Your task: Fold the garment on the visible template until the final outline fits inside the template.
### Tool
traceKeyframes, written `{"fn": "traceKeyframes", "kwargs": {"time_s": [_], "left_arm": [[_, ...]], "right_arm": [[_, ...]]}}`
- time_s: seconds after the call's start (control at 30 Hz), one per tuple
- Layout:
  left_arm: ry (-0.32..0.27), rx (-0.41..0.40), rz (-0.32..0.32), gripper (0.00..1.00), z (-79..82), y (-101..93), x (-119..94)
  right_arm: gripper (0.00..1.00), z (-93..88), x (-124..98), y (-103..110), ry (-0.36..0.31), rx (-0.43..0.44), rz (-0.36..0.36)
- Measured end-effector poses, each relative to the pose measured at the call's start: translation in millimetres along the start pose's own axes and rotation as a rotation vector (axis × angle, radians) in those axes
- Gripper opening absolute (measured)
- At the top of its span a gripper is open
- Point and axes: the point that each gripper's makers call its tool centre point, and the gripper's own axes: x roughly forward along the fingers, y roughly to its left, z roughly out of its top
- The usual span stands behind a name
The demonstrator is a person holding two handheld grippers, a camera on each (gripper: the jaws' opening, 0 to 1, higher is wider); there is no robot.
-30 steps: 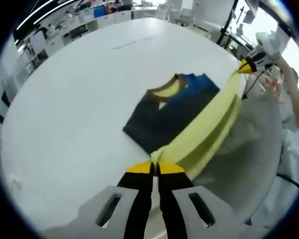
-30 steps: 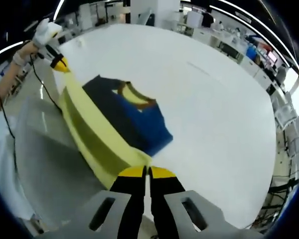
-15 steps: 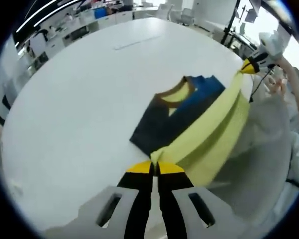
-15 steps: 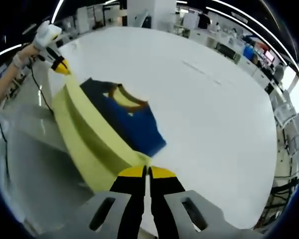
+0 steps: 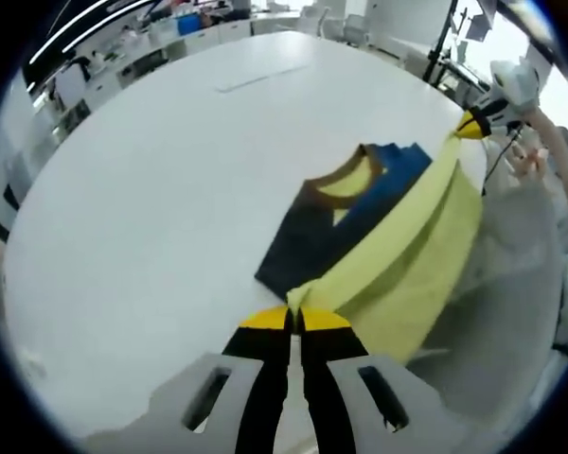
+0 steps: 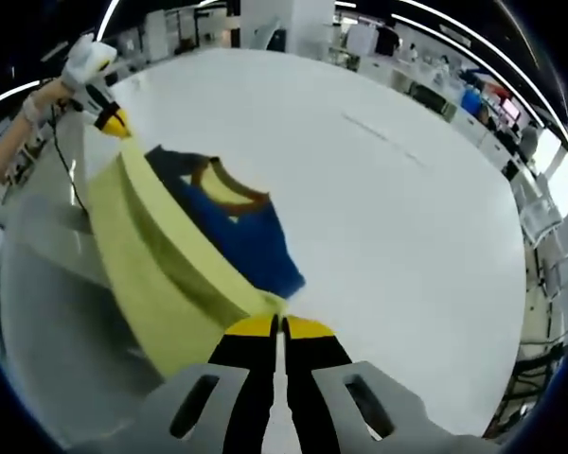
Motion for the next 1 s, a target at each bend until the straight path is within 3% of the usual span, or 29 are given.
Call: {"fn": "traceKeyframes", "kwargs": {"time_s": [0.5, 1.0], "left_arm": [[0.014, -0.026, -0.002, 0.0, -4.5, 9.1, 13.2], [0.007, -0.056, -0.008, 0.0, -2.5, 16.5, 25.7]], "right_arm": [[0.03, 8.6, 23.9, -10.5, -0.006, -0.018, -0.009], [0.03, 3.7, 42.9, -18.5, 0.008, 0.013, -0.007]]}}
